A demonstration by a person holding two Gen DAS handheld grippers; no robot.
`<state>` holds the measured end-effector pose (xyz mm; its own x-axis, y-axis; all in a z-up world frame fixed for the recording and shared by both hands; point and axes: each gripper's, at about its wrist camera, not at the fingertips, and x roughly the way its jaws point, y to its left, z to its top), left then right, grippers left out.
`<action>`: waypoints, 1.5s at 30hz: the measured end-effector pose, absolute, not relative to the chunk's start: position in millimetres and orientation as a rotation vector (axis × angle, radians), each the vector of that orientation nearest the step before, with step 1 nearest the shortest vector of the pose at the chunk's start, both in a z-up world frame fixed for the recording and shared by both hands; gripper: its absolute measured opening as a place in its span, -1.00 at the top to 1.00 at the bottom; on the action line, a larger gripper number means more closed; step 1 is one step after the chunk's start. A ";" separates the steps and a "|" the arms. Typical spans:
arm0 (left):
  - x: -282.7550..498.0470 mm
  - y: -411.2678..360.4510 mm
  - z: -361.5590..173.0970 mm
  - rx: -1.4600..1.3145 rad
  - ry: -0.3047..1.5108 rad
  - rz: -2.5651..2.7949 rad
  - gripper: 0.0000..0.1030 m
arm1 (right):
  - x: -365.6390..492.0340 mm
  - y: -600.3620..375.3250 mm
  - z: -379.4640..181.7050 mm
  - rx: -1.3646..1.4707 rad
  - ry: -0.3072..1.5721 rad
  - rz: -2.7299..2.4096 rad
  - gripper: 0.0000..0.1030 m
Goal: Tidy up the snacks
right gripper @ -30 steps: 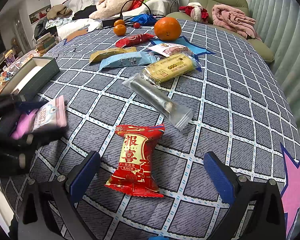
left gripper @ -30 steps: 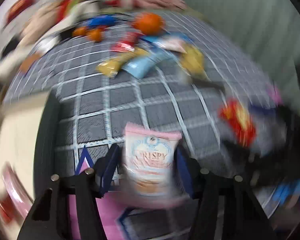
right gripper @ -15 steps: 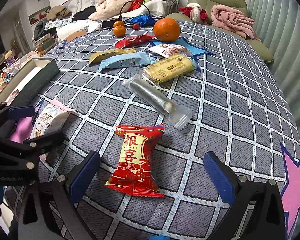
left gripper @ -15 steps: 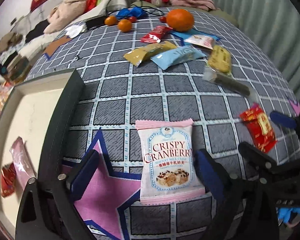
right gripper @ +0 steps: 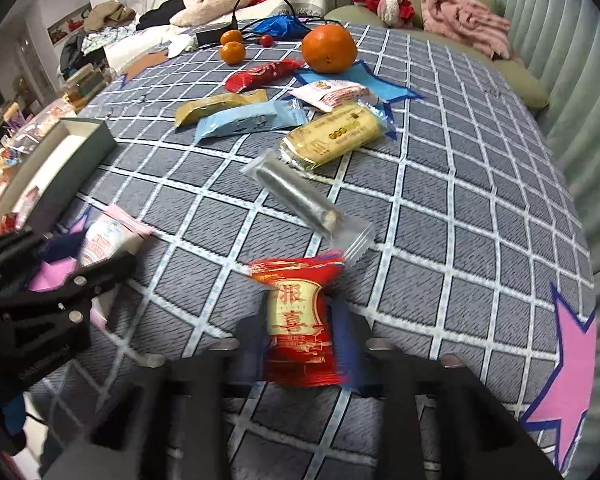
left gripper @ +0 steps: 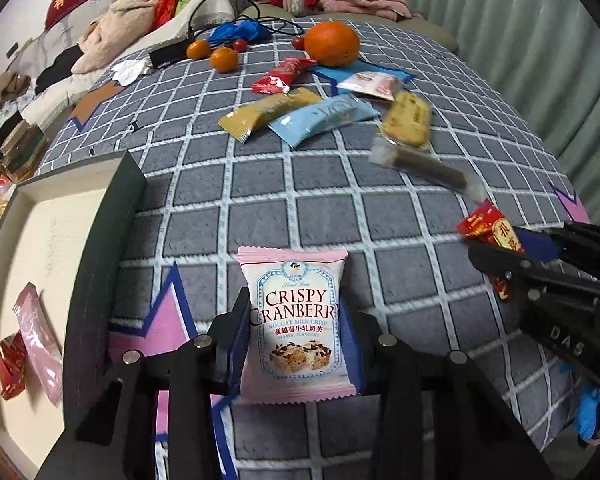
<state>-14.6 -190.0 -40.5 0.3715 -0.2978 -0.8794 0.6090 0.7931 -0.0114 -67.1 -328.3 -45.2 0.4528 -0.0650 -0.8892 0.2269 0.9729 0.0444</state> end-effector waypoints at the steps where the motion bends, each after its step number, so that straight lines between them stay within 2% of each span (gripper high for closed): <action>1: -18.6 -187.4 -40.2 0.334 1.040 -0.599 0.16 | -70.6 -328.4 -44.9 0.182 1.086 -0.175 0.48; 14: -55.2 -144.7 -10.7 0.289 0.980 -0.593 0.16 | -98.2 -306.0 -17.7 0.223 1.029 -0.117 0.48; 45: -17.1 -28.7 38.6 0.115 0.870 -0.467 0.15 | -34.7 -194.7 39.7 0.082 0.988 0.063 0.48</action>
<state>-17.1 -28.7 38.6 0.5513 -0.3476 -0.7584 0.4399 0.8936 -0.0898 -34.7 -194.7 39.7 0.5492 0.0907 -0.8308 -0.0162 0.9951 0.0979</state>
